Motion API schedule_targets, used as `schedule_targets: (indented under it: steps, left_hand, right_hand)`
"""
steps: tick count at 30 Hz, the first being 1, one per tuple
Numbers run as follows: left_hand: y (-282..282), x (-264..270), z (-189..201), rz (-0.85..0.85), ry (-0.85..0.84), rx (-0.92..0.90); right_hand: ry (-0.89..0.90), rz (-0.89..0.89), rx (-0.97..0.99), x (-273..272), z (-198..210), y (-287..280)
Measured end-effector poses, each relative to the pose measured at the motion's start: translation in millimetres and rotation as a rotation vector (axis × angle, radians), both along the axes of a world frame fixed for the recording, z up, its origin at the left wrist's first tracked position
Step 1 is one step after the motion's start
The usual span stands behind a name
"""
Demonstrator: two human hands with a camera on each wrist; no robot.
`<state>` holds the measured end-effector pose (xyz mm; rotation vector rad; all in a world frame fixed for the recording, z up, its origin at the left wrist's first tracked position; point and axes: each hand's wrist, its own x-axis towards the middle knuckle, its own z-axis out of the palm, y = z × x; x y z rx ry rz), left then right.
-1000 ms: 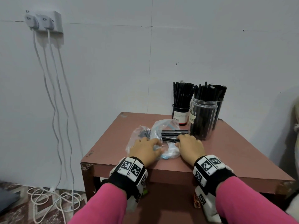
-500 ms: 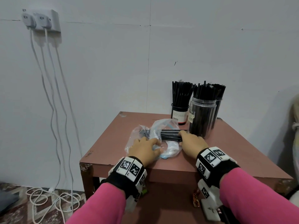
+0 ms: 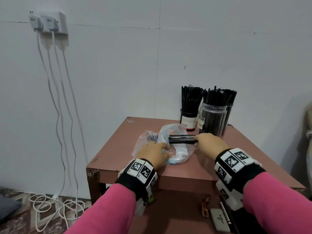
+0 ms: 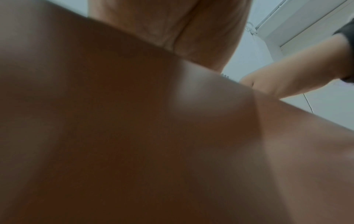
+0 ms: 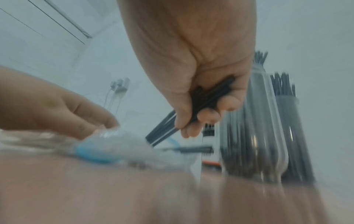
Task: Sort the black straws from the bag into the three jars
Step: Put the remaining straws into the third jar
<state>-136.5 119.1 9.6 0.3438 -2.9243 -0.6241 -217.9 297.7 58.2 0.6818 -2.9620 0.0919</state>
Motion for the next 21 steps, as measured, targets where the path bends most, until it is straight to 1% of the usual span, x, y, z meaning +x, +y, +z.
schedule_targets:
  steps: [3,5,8,11,12,15,17,19,21]
  left_hand:
    - [-0.8,-3.0,3.7,0.005,0.000,0.002]
    - [-2.2,-2.0,10.2,-0.015,0.029,0.035]
    - [-3.7,3.7,27.8,-0.064,0.108,0.060]
    - [-8.1,3.4,49.9,-0.065,0.177,0.053]
    - [-9.7,2.0,57.2,-0.072,0.171,0.055]
    - [-12.5,-4.0,75.1,-0.095,0.072,0.041]
    - [-12.0,-8.6,83.9,-0.119,0.047,0.018]
    - [-8.8,-12.9,90.9,-0.164,0.099,0.000]
    - [-1.1,-17.4,97.3,-0.236,0.205,-0.011]
  right_hand:
    - [0.033,-0.013,0.050,-0.5,19.7,8.8]
    - [0.047,-0.034,0.055,-0.9,32.4,15.7]
    - [0.063,-0.052,0.079,-0.7,47.8,23.9]
    - [0.072,-0.048,0.070,-2.8,56.6,27.4]
    - [0.074,-0.048,0.065,-3.5,58.5,27.3]
    - [0.069,-0.046,0.045,-5.6,61.8,22.7]
    - [0.061,-0.044,0.036,-7.4,61.8,19.0]
    - [0.055,-0.044,0.042,-8.9,61.3,15.3]
    - [0.062,-0.042,0.063,-9.5,61.4,11.4]
